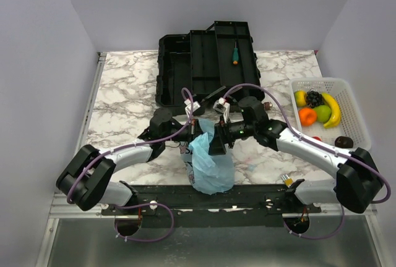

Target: Place the fake fruits into the plastic bag and tie a complex knot

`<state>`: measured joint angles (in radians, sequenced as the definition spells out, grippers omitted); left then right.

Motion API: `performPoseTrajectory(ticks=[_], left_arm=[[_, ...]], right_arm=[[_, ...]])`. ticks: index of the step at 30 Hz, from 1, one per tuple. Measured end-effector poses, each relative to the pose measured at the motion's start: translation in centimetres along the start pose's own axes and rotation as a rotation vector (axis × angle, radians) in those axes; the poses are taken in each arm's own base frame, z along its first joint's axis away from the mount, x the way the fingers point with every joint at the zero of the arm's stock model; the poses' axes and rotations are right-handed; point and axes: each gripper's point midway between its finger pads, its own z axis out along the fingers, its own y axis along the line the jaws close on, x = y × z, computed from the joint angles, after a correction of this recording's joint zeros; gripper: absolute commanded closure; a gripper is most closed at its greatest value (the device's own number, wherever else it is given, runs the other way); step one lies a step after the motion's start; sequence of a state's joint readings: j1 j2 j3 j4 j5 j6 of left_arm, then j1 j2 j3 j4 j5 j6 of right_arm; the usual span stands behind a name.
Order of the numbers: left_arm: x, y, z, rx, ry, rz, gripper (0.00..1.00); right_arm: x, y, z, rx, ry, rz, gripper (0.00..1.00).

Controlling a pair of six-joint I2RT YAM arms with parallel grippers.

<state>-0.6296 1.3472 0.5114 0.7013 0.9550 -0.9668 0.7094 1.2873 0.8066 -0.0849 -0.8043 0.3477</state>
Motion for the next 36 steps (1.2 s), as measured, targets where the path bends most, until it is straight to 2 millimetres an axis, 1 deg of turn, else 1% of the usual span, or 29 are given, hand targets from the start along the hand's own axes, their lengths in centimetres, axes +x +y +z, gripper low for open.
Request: performPoseTrajectory(ticks=[3,7,11,13,14,18,22,25,27,31,33,35,36], left_arm=[[-0.3,-0.1,0.1,0.01,-0.007,0.002,1.0],[-0.5,-0.5,0.3,0.027,-0.013,0.009,1.0],[-0.3,-0.5,0.5,0.027,-0.008,0.008,1.0],[0.0,-0.3,0.6,0.022,-0.001,0.005,1.0],[0.0,-0.2,0.6,0.02,0.001,0.006,1.0],[0.2,0.0,0.5,0.012,0.007,0.007,1.0],[0.2,0.4,0.4,0.001,0.008,0.003,1.0],[0.2,0.4,0.4,-0.001,0.009,0.002,1.0],[0.2,0.4,0.4,-0.002,0.007,0.002,1.0],[0.1,0.5,0.4,-0.001,0.005,0.001,1.0],[0.1,0.4,0.4,0.0,0.004,0.002,1.0],[0.1,0.4,0.4,0.002,0.002,0.003,1.0],[0.0,0.4,0.4,0.003,0.002,0.004,1.0]], right_arm=[[0.0,-0.1,0.5,-0.005,0.003,0.017,0.22],[-0.7,0.0,0.9,-0.017,-0.024,0.017,0.32],[-2.1,0.6,1.3,-0.056,-0.072,0.007,0.32],[-2.5,0.8,1.5,-0.074,-0.087,0.0,0.28],[-2.6,0.9,1.5,-0.079,-0.09,-0.004,0.23],[-2.3,0.9,1.2,-0.073,-0.079,-0.027,0.12],[-1.8,1.0,-0.7,-0.033,-0.07,-0.07,0.06],[-1.4,1.0,-2.5,0.007,-0.065,-0.098,0.05],[-1.2,0.7,-3.7,0.041,-0.062,-0.103,0.1],[-0.9,-0.5,-5.9,0.115,-0.062,-0.086,0.36],[-0.8,-1.0,-6.8,0.149,-0.07,-0.081,0.5],[-0.7,-1.4,-7.3,0.175,-0.072,-0.082,0.63],[-0.6,-1.5,-7.3,0.177,-0.067,-0.088,0.67]])
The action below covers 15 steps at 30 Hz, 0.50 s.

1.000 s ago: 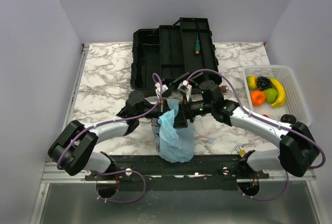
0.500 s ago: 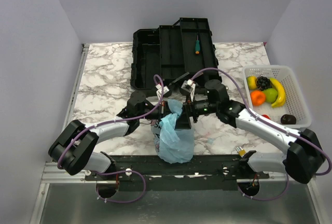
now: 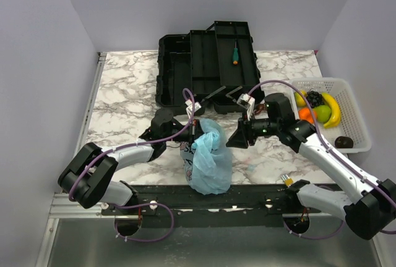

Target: Place the fake fruits into the plastic bag and tie a complex knot

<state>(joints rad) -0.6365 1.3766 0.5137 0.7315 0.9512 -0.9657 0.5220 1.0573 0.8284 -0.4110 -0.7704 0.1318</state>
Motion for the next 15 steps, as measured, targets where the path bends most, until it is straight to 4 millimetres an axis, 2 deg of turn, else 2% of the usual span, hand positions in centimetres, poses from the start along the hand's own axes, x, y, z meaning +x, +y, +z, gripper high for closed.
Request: performPoseTrajectory(ticks=[5,10,15], left_arm=[[0.0,0.0,0.0,0.001,0.0,0.001,1.0],[0.0,0.0,0.0,0.001,0.0,0.001,1.0],[0.0,0.0,0.0,0.001,0.001,0.001,1.0]], right_arm=[[1.0,0.1,0.6,-0.05,0.05,0.011,0.69],[-0.5,0.9,1.5,-0.128,0.009,0.029,0.7],[-1.4,1.3,3.9,-0.194,-0.001,0.059,0.7]])
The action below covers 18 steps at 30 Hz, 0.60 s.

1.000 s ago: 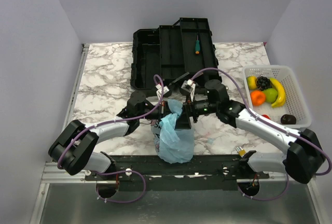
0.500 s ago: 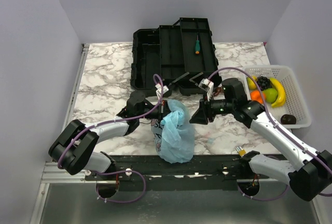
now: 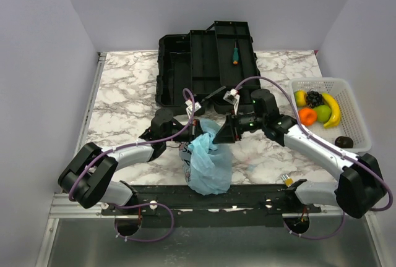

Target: Place the fake fruits into the plastic bag and tie a complex knot

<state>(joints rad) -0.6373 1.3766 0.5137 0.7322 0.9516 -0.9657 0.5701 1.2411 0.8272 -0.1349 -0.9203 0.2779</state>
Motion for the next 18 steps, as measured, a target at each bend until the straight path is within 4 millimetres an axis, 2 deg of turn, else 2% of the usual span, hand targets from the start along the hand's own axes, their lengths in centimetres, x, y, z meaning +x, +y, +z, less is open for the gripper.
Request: performPoseTrajectory(ticks=[3,7,11,15,18], left_arm=[[0.1,0.0,0.0,0.0,0.003,-0.002,1.0],[0.2,0.0,0.0,0.001,0.007,-0.003,1.0],[0.2,-0.1,0.1,0.004,0.009,0.0,1.0],[0.2,-0.1,0.1,0.004,0.009,0.0,1.0],[0.2,-0.1,0.1,0.004,0.008,-0.001,1.0]], right_arm=[[-0.7,0.6,1.2,-0.036,-0.017,-0.001,0.7],[-2.1,1.2,1.8,-0.065,-0.058,-0.019,0.7],[-2.8,1.6,1.7,-0.064,-0.067,-0.048,0.62],[-2.3,1.4,0.2,-0.015,-0.059,-0.064,0.53],[-2.4,0.4,-2.1,0.055,-0.077,-0.07,0.52]])
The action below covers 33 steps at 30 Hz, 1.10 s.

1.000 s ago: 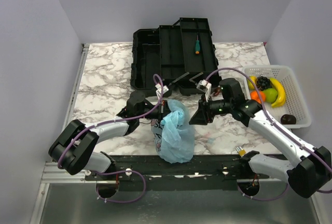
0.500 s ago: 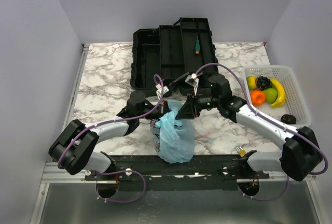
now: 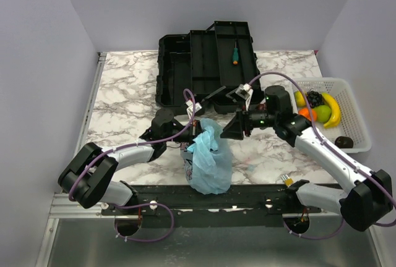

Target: Place the fake fruits into the plastic bag and tie a complex knot

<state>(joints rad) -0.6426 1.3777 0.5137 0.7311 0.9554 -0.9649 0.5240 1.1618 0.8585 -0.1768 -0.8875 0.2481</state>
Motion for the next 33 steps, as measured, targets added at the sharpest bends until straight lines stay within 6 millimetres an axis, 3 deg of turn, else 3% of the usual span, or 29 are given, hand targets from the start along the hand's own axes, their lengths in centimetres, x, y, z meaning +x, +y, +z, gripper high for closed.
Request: performPoseTrajectory(ticks=[4,9,21,23,29,33], left_arm=[[0.0,0.0,0.0,0.0,0.0,0.0,1.0],[0.0,0.0,0.0,0.001,0.0,0.001,1.0],[-0.1,0.0,0.0,0.001,-0.001,0.002,1.0],[-0.1,0.0,0.0,0.001,-0.001,0.002,1.0],[-0.1,0.0,0.0,0.001,-0.001,0.001,1.0],[0.0,0.0,0.0,0.0,0.001,0.0,1.0]], right_arm=[[1.0,-1.1,-1.6,0.06,0.024,0.0,0.51],[2.8,-0.8,-1.8,0.035,0.07,0.015,0.37],[3.8,-0.4,1.4,-0.058,0.112,0.04,0.36],[3.9,-0.3,1.8,-0.068,0.115,0.035,0.4],[3.4,0.1,2.5,-0.089,0.098,0.01,0.69],[3.4,0.0,2.5,-0.085,0.099,0.001,0.82]])
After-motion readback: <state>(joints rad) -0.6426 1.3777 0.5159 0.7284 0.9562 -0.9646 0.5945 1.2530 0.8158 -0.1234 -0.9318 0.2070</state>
